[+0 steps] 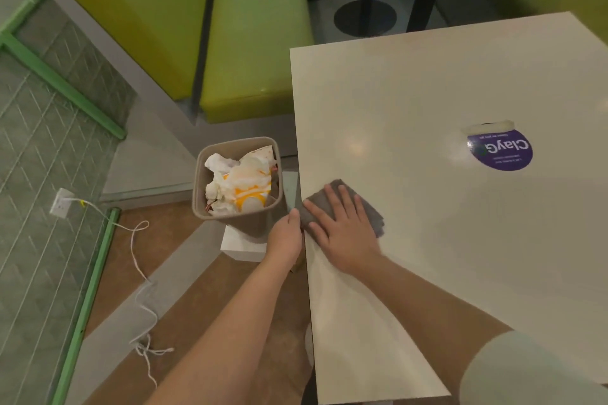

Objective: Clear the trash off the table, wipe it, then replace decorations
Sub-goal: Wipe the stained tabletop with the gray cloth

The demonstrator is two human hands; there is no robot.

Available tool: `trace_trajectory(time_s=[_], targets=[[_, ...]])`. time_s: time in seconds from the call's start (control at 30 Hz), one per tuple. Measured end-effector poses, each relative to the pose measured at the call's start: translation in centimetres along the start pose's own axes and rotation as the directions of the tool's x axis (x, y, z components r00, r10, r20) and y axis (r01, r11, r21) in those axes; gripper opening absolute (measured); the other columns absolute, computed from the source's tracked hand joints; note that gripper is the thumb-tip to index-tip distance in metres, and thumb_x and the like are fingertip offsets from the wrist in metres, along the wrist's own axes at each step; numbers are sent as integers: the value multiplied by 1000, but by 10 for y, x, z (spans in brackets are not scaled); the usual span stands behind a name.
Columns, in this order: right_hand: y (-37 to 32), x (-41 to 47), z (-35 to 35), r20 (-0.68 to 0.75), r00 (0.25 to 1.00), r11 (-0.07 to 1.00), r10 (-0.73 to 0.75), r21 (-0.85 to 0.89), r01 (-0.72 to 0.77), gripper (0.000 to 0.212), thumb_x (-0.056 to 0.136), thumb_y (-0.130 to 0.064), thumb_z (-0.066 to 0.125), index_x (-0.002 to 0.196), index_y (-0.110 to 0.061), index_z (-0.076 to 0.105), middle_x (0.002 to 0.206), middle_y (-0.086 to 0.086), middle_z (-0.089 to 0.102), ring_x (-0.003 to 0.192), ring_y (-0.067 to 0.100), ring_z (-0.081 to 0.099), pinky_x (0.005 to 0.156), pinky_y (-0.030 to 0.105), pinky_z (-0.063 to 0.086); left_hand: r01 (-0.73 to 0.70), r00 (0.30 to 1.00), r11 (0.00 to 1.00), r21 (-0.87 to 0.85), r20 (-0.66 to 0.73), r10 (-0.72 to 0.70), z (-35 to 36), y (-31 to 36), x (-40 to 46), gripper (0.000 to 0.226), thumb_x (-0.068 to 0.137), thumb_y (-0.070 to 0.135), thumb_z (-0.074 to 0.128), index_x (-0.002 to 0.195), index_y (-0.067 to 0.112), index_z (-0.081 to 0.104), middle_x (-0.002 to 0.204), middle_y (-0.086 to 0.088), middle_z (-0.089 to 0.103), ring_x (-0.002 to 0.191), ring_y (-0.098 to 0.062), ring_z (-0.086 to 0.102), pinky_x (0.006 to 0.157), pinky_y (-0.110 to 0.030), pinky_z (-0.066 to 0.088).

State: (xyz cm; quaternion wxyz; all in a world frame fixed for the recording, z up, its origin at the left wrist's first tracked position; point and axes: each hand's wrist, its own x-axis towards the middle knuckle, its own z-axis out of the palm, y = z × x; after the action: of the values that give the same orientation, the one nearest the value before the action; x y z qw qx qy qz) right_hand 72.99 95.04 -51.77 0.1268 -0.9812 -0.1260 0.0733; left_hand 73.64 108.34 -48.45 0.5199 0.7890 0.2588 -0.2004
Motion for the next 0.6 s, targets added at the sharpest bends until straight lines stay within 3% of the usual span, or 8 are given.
trace_trajectory(time_s=[0.07, 0.2, 0.33, 0.5, 0.6], targets=[[11, 24, -7, 1, 1000, 1000, 11, 12, -11, 55, 99, -59, 7, 153, -48, 10, 165, 0, -6, 150, 22, -14, 120, 41, -14, -1, 1000, 1000, -10, 12, 1, -1, 5, 13, 47, 102, 40, 30, 113, 12, 66, 114, -10, 67, 107, -28, 61, 98, -49, 48], [24, 81, -20, -25, 986, 985, 167, 45, -166, 52, 102, -54, 12, 154, -46, 6, 165, 1, -10, 150, 23, -17, 120, 43, -14, -7, 999, 999, -38, 34, 8, -4, 25, 36, 43, 99, 38, 34, 104, 13, 69, 104, -9, 68, 100, -27, 62, 96, -51, 48], [5, 125, -20, -20, 952, 950, 305, 70, -303, 53, 104, -49, 13, 155, -41, 4, 164, 6, -12, 149, 28, -17, 119, 45, -15, -26, 997, 999, 32, 72, 24, -3, 47, 51, 45, 104, 37, 29, 129, 12, 57, 125, -1, 57, 118, -21, 51, 96, -30, 38], [5, 136, -22, -23, 981, 981, 193, 35, -192, 52, 105, -43, 14, 156, -37, 3, 164, 4, -11, 150, 26, -16, 120, 42, -14, -102, 992, 994, -37, 70, 105, 8, 68, 77, 53, 103, 48, 28, 145, 17, 41, 141, -5, 50, 133, -25, 44, 103, -33, 34], [47, 124, -27, -71, 957, 957, 282, 87, -276, 53, 104, -45, 9, 156, -36, 9, 165, -1, -4, 151, 20, -12, 121, 38, -11, -119, 993, 992, 32, 28, 118, 17, 83, 93, 57, 103, 45, 30, 148, 11, 31, 146, -8, 44, 136, -29, 40, 108, -38, 33]])
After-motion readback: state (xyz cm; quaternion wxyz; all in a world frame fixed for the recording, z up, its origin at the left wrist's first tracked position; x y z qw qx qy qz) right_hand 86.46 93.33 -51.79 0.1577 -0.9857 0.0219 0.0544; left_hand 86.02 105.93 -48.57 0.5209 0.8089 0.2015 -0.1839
